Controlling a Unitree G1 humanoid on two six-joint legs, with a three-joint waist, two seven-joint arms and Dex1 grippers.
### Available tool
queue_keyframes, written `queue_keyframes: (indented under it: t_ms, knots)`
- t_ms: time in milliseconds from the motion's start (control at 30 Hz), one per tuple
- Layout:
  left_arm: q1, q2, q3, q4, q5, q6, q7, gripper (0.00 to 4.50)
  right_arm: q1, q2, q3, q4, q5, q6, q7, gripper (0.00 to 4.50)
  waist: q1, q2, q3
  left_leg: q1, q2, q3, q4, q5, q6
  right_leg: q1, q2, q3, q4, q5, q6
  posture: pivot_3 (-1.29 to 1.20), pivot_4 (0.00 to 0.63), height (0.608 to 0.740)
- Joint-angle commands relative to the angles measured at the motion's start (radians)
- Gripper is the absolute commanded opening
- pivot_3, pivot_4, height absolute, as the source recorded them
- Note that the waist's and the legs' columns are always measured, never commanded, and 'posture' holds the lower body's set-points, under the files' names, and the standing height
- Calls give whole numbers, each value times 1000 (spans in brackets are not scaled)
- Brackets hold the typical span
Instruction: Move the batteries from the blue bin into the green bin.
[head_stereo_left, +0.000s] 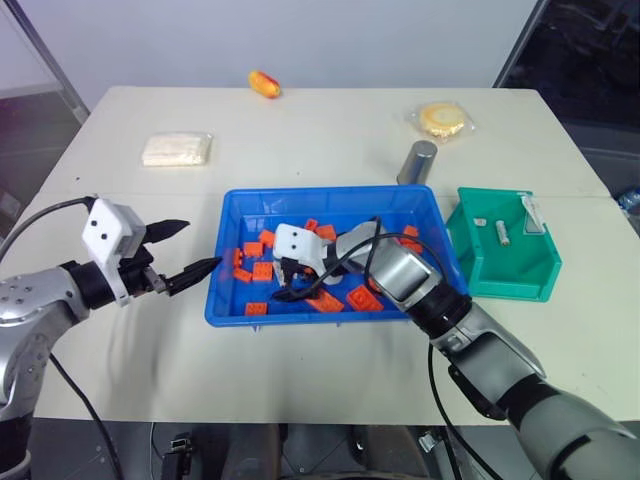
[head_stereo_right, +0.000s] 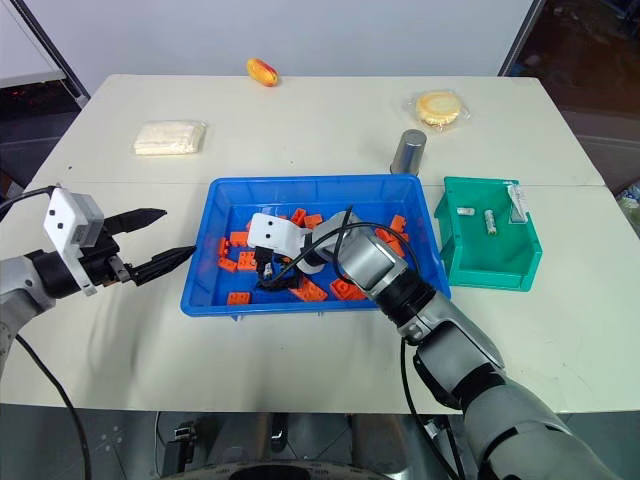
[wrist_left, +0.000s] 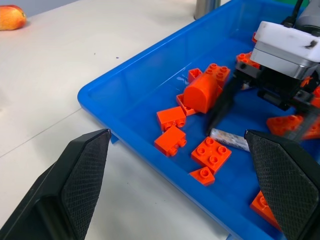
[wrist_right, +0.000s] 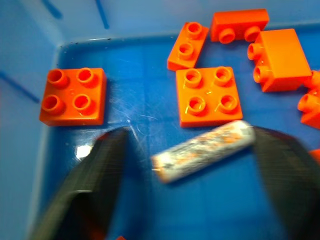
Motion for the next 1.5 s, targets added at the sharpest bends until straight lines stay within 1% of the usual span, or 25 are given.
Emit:
queue_keyframes:
  t_ms: [33, 233, 333, 433, 600, 667, 733, 833, 867, 933, 1033, 1133, 1267, 1400, 1500]
  knots:
    - [1, 35, 43, -39, -39, 23, -27, 4500, 1, 1, -20, 7, -19, -5, 1, 2137, 0, 0, 0, 0, 0, 0, 0, 0, 0, 0, 0, 0, 0, 0, 0, 0, 150, 740]
    - [31, 82, 62, -61, -87, 72, -83, 4500, -6, 3, -35, 7, -22, -1, 2, 2137, 0, 0, 0, 0, 0, 0, 0, 0, 0, 0, 0, 0, 0, 0, 0, 0, 150, 740]
    - [46, 102, 90, -78, -133, 106, -117, 4500, -13, 2, -50, 0, -23, 6, 1, 2137, 0, 0, 0, 0, 0, 0, 0, 0, 0, 0, 0, 0, 0, 0, 0, 0, 150, 740]
    - [61, 138, 98, -79, -129, 111, -153, 4500, -22, 1, -64, -3, -22, 12, 3, 2137, 0, 0, 0, 0, 0, 0, 0, 0, 0, 0, 0, 0, 0, 0, 0, 0, 150, 740]
    - [56, 170, 95, -65, -125, 105, -185, 4500, -24, 0, -79, -20, -20, 24, 2, 2137, 0, 0, 0, 0, 0, 0, 0, 0, 0, 0, 0, 0, 0, 0, 0, 0, 150, 740]
    - [28, 161, 85, -50, -123, 95, -176, 4500, -31, -5, -101, -56, -5, 65, 10, 2137, 1, 0, 0, 0, 0, 0, 0, 0, 0, 0, 0, 0, 0, 0, 0, 0, 150, 740]
    - [-18, 139, 72, -34, -140, 93, -161, 4500, -53, -15, -166, -123, 42, 162, 17, 2137, 2, 0, 0, 0, 0, 0, 0, 0, 0, 0, 0, 0, 0, 0, 0, 0, 150, 740]
    - [-104, 104, 31, -12, -177, 104, -161, 4500, -104, -93, -304, -269, 124, 333, 28, 2137, 7, 1, 1, -1, 0, 0, 0, 0, 0, 0, -1, 0, 0, 0, 0, 0, 150, 740]
    - [-135, 95, 6, -7, -181, 104, -170, 4500, -119, -136, -347, -313, 147, 387, 31, 2137, 11, 1, 1, -1, -1, 0, 0, 0, 0, -1, -1, 0, 0, 0, 0, 0, 150, 740]
    - [-194, 79, -43, 10, -179, 100, -182, 4500, -133, -227, -402, -373, 171, 454, 31, 2137, 16, 1, 1, -2, -1, -1, 1, 0, 0, 0, -2, -1, 0, 0, 0, 0, 150, 740]
    - [-266, 58, -107, 44, -163, 86, -198, 4500, -122, -353, -449, -424, 184, 505, 25, 2137, 23, 0, 0, -1, -2, -1, 0, 0, 0, 1, -2, -1, -1, 0, 0, 0, 150, 740]
    - [-337, 35, -183, 96, -125, 60, -225, 4500, -64, -498, -511, -453, 187, 543, 14, 2137, 26, 0, 0, -1, -1, 0, 0, 0, 0, 1, -1, -1, -2, 0, 0, 0, 150, 740]
    - [-406, 4, -263, 178, -58, 11, -263, 4500, 114, -691, -583, -465, 157, 506, -1, 2137, 32, 0, 0, -2, -2, 1, 0, 0, 0, 0, -1, -1, -2, 0, 0, 0, 150, 740]
    - [-448, -22, -302, 247, -14, -25, -293, 4500, 247, -795, -674, -433, 156, 464, -30, 2137, 20, 0, 0, -3, -1, 2, 1, 0, 0, -1, -1, 0, -2, 0, 0, 0, 150, 740]
    - [-467, -37, -321, 280, 10, -43, -309, 4500, 314, -833, -727, -411, 156, 436, -52, 2137, 18, 0, 0, -2, 0, 2, 1, 0, 0, -1, 0, 1, -1, 0, 0, 0, 150, 740]
